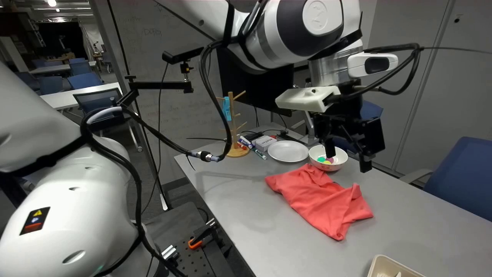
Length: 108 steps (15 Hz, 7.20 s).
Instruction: Unfold the sweatshirt
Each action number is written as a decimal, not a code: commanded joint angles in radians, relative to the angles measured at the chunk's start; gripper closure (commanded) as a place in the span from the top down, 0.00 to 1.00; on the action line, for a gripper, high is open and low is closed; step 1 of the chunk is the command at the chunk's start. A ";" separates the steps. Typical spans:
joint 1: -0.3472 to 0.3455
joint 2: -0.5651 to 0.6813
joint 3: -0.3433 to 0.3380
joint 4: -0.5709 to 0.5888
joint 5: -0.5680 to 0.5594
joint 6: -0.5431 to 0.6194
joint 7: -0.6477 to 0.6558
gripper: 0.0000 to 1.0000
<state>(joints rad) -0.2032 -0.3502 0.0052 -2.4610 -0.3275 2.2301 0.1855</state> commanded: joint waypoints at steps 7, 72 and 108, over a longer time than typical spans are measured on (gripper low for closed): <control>0.041 0.026 -0.015 0.015 0.038 -0.001 -0.012 1.00; 0.336 1.404 -0.196 1.158 0.187 0.251 0.282 0.65; 0.292 0.120 -0.025 -0.201 0.051 -0.191 0.152 0.35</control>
<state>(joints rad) 0.1323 -0.1096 -0.0691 -2.5726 -0.2713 2.1006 0.3584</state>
